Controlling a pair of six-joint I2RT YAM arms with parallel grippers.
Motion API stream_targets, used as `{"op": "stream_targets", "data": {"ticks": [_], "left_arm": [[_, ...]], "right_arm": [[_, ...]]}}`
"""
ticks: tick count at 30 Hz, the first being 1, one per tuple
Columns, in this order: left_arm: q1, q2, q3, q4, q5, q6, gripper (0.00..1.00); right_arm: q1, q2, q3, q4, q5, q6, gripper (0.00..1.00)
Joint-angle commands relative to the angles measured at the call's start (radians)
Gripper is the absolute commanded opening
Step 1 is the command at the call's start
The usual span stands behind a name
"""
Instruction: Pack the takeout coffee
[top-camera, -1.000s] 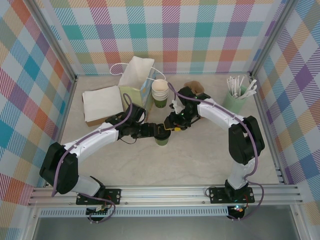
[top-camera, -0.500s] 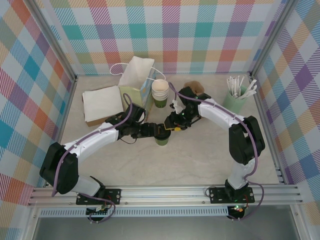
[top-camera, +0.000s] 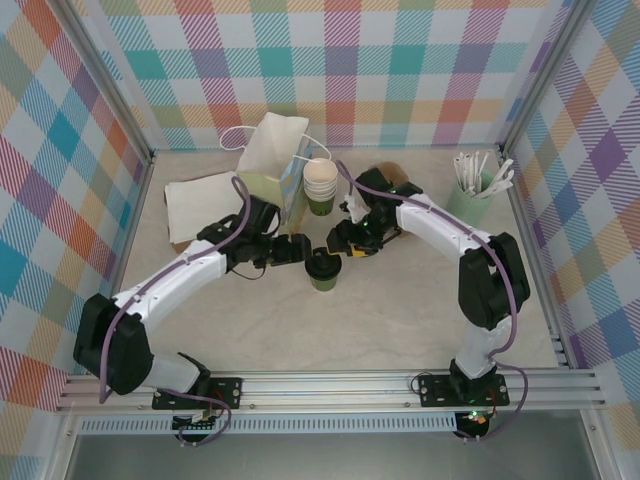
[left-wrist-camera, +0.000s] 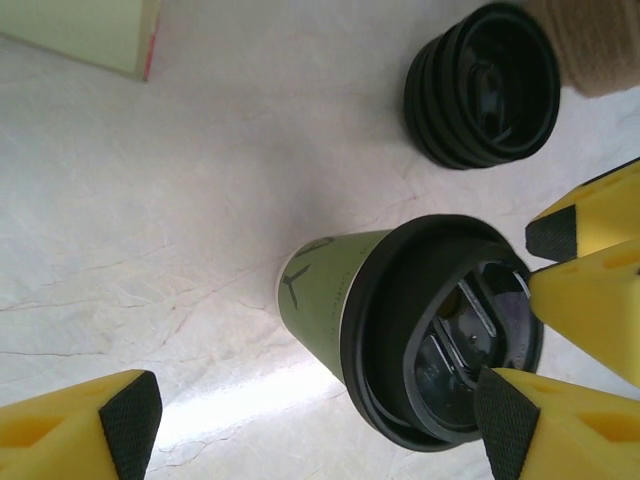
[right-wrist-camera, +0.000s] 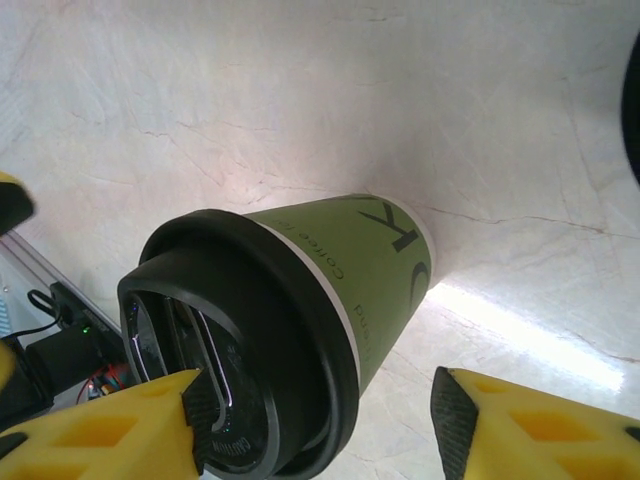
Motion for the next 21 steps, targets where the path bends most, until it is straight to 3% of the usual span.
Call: {"op": "stream_targets", "data": {"ticks": [1,7,13,21], "left_arm": [[0.024,-0.058,0.029,-0.022,0.037,0.014,0.84],[0.041,-0.125,0.002,-0.013,0.036,-0.005,0.85],[0.05,-0.2,-0.032,0.004,-0.071,-0.021,0.89],[0.06,-0.35,-0.114,0.01,-0.288,-0.051,0.99]], "right_arm": [[0.012,-0.049,0.026,-0.05,0.04,-0.031,0.66],[0.042,-0.095,0.009,-0.093,0.089,-0.054,0.72],[0.121,-0.114,0.055,-0.166,0.253,-0.12,1.0],[0.224,0.02,0.235,-0.309,0.42,-0.211,1.0]]}}
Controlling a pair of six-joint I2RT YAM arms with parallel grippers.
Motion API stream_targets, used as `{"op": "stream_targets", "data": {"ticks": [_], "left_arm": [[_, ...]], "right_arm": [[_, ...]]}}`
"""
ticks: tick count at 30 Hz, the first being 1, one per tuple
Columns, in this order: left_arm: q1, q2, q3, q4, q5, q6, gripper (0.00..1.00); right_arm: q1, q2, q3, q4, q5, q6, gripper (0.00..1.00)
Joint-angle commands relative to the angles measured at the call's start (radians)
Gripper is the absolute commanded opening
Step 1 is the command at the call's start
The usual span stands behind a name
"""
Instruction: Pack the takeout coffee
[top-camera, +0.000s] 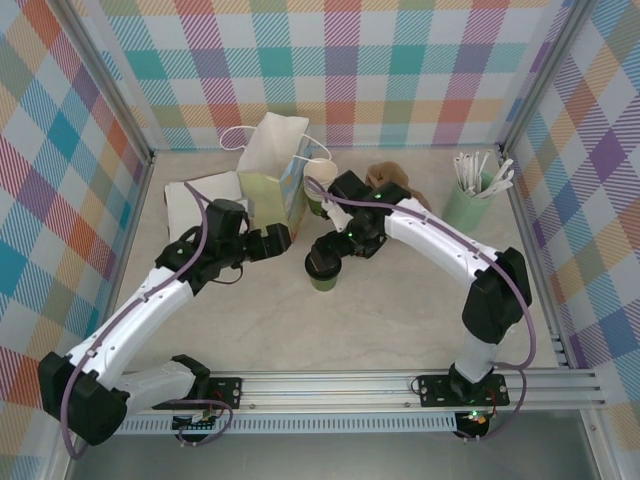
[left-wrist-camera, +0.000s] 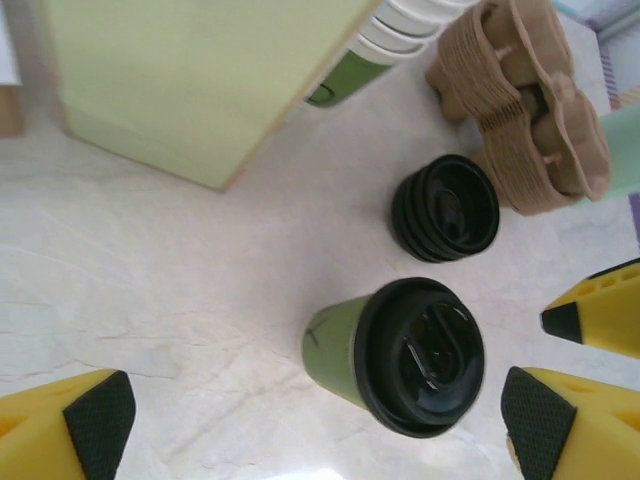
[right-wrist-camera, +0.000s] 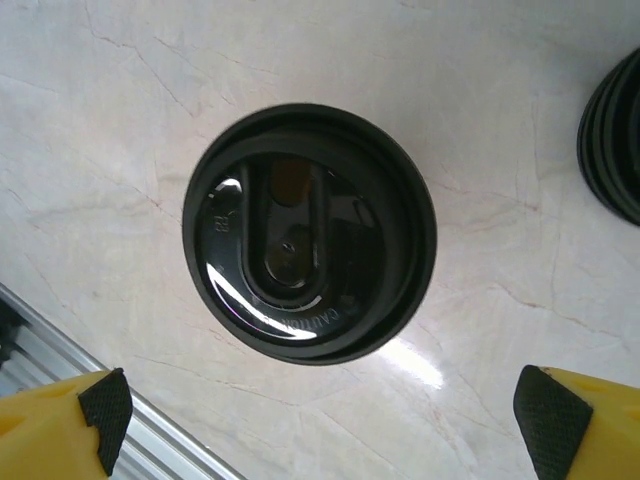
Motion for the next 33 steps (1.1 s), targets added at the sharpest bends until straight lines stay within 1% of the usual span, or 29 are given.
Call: {"op": "stream_targets", "data": {"ticks": [1,4,10,33], "left_arm": [[0.017,-0.073,-0.045,-0.001,-0.141,-0.019,1.0],[0.022,-0.109,-0.071,-0.013,-0.179,-0.019,1.0],[0.03,-0.133,-0.094,-0.02,-0.206,-0.018,1.0],[0.034,-0.092,-0.081,-0.014,-0.186,-0.01,1.0]], "right_arm": [[0.032,0.084,0.082,-0.101,0.098,-0.066,1.0],[0.054,0.127,0.136,-0.117,0.12,-0.084,1.0],[0.076,0.181,0.189,-0.131,0.131,-0.102,1.0],[0.094,0.279,0.24,-0.144,0.092,-0.121,1.0]]}}
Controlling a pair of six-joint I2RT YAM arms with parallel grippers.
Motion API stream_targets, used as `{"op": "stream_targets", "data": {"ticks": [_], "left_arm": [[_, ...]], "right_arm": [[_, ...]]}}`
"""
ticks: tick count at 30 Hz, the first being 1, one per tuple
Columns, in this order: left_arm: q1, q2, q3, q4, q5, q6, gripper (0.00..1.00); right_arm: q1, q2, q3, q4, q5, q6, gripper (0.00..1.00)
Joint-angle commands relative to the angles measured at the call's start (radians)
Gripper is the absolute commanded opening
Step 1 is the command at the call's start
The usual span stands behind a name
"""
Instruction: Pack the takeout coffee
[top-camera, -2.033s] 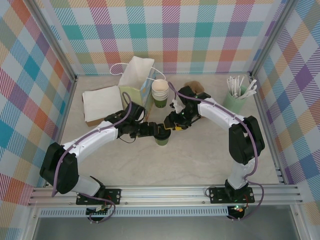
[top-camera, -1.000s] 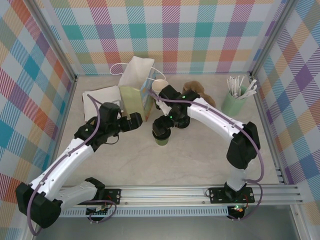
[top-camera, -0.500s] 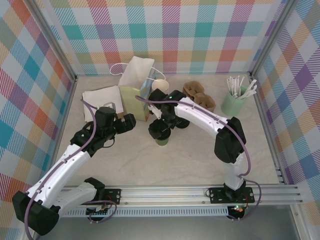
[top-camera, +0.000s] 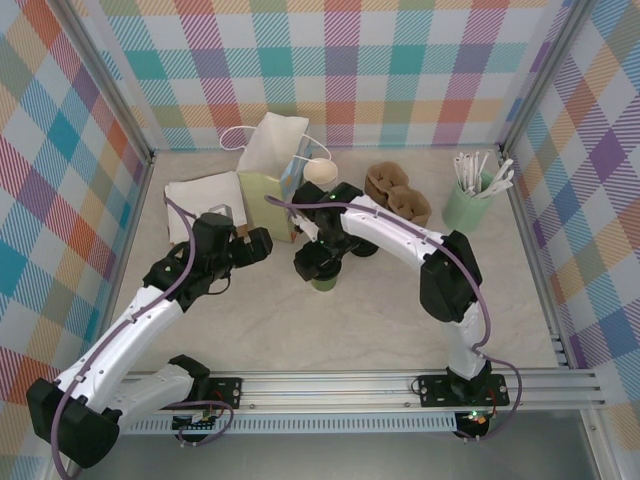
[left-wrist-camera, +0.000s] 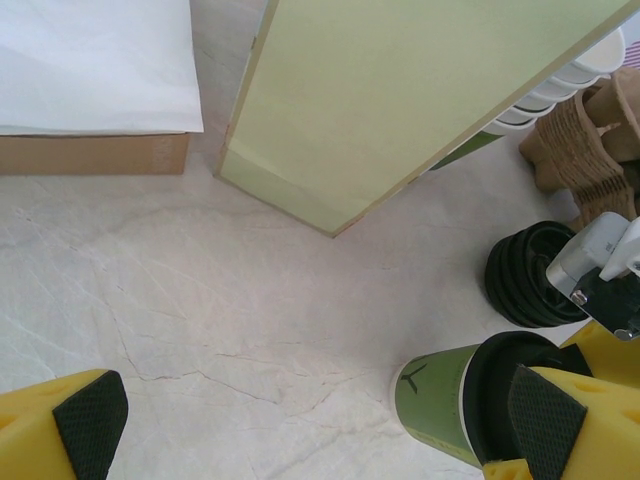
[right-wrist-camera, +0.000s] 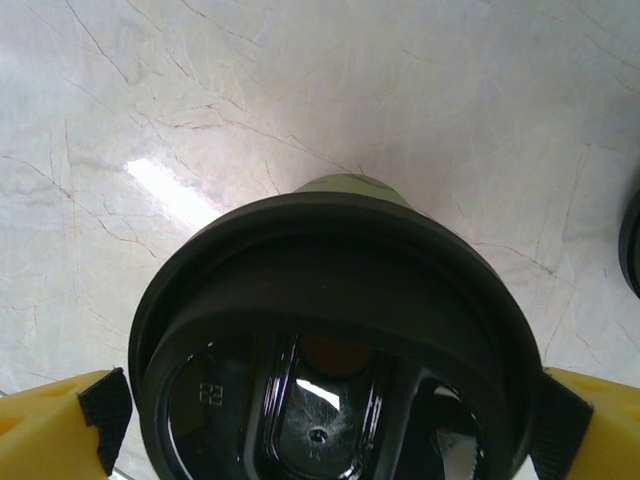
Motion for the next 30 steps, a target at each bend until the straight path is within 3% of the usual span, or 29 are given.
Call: {"op": "stream_targets", "data": {"ticks": [1,11,17,19,30], "left_arm": [[0.016,0.009,0.004,-0.007,-0.002,-0.001,1.0],[0.015,0.019,0.018,-0.016,-0.01,0.009,1.0],[0.015,0.017,0.019,-0.024,-0.015,0.013,1.0],[0.015,0.018,0.018,-0.023,-0.016,0.015,1.0],[0.015,0.023,0.022,-0.019,-0.015,0.02,1.0]], "right_arm": [[0.008,0.014,0.031,-0.03,-0.019,-0.02,1.0],[0.008,0.06,0.033,-0.022,-0.018,-0.022,1.0],[0.008,0.073,0.021,-0.027,-0.022,-0.017,0.89],[0.008,0.063,0.01,-0.02,-0.017,-0.012,0.83],[-0.034,-0.058,-0.108,-0.002,-0.026,0.027,0.82]]}}
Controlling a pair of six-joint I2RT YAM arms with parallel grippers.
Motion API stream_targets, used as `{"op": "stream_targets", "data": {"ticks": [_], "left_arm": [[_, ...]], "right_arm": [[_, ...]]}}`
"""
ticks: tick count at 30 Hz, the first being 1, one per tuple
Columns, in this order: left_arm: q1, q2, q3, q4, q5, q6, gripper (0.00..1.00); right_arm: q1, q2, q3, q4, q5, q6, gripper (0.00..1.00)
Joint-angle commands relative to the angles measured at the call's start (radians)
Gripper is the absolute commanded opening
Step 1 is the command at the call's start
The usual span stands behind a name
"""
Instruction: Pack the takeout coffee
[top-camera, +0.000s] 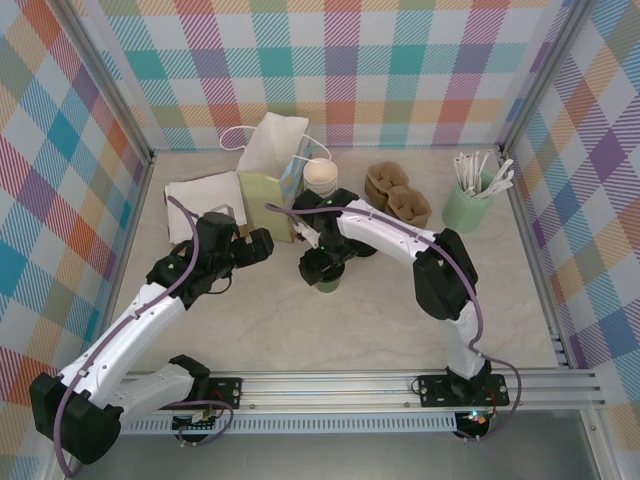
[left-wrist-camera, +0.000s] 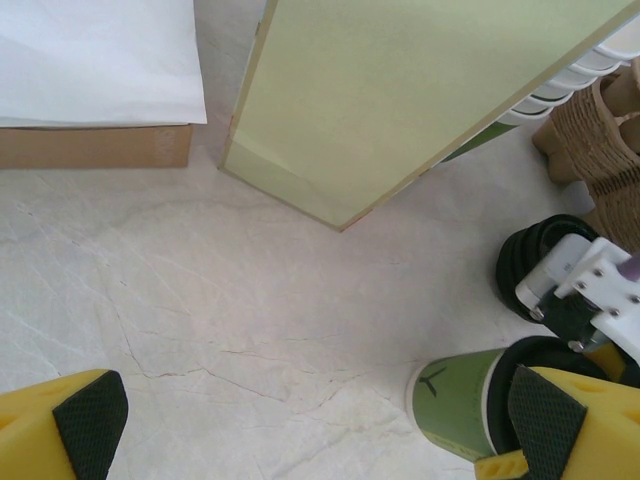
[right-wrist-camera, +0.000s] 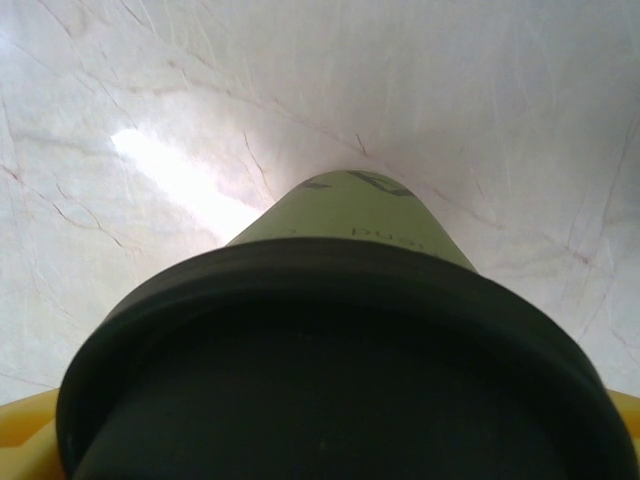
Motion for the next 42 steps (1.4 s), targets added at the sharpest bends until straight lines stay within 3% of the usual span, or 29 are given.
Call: {"op": "stream_targets", "data": {"ticks": [1,5,12,22,31,38,42], "left_arm": [[0.015,0.004,0.023,-0.018,-0.015,0.018,1.0],[0.015,0.014,0.034,-0.019,-0.015,0.025,1.0],[0.015,0.03,0.049,-0.013,-0.009,0.029,1.0],[0.015,0.028,0.042,-0.009,-0.001,0.023,1.0],[0.015,0.028,0.045,-0.007,0.004,0.025,1.0],[0.015,0.036,0.048,-0.007,0.008,0.028,1.0],[0.015,0.038,0.056,-0.006,0.013,0.029,1.0]], "right_arm": [[-0.03,-0.092,-0.062,-0.012,-0.017,0.026,0.82],[-0.092,-0.181,-0.175,0.006,-0.016,0.04,0.82],[-0.301,-0.308,-0.314,0.018,-0.004,0.019,0.82],[-0.565,-0.317,-0.338,0.061,0.013,-0.038,0.82],[-0.632,-0.25,-0.311,0.082,0.013,-0.052,0.83],[-0.635,-0.245,-0.317,0.082,0.014,-0.057,0.98],[-0.634,-0.26,-0.319,0.076,0.026,-0.054,1.0]]}}
